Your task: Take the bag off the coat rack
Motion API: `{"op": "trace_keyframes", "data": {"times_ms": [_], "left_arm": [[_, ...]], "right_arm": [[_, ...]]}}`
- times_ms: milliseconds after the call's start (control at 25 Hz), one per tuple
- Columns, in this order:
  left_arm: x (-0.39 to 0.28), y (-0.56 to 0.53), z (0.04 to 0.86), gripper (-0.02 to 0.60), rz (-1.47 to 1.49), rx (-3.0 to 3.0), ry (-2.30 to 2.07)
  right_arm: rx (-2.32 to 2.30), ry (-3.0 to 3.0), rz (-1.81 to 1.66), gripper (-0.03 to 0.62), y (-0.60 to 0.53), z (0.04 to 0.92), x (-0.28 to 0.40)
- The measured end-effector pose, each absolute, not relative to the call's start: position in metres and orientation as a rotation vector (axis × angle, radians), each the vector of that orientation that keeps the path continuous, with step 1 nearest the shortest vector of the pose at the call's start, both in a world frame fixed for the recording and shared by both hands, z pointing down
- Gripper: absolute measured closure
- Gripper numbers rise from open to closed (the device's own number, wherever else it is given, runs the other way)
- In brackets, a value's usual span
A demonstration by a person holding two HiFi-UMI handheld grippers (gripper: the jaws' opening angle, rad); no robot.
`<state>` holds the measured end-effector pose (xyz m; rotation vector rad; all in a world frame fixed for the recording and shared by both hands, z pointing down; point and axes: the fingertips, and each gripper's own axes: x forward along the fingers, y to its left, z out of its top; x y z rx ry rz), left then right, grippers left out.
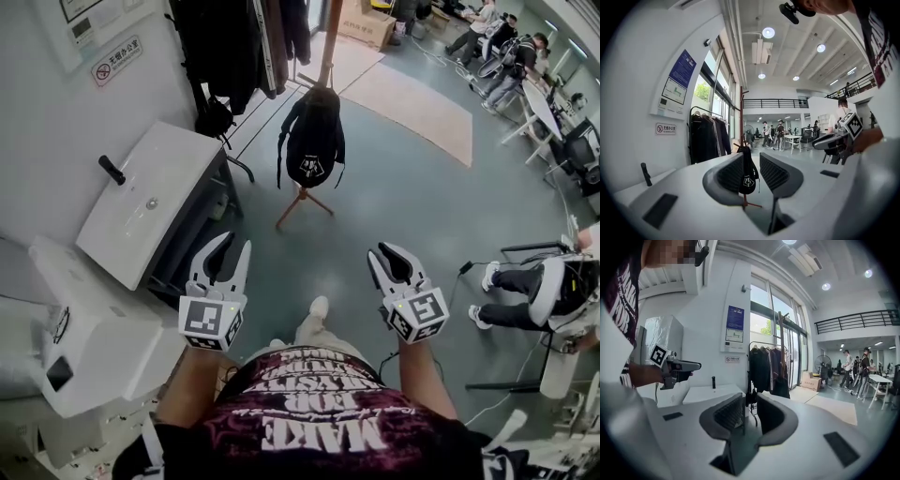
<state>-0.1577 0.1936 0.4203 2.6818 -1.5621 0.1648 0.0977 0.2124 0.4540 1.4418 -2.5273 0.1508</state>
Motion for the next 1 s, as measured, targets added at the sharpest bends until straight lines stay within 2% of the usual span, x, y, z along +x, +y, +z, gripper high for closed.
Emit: {"op": "trace_keyframes", "data": {"times_ms": [80, 1000], "left_arm": [[-0.151, 0.183, 0.418, 0.476, 0.159, 2.685, -1.561], [-0.09, 0.064, 0.422, 0.476, 0.188, 2.662, -1.547]], "right_arm": [[1.434, -2.531, 0.153, 0.48, 0.199, 0.454, 0.102], [1.342, -2.596, 0.21, 0.479, 0.071, 0.467, 0.143]]}}
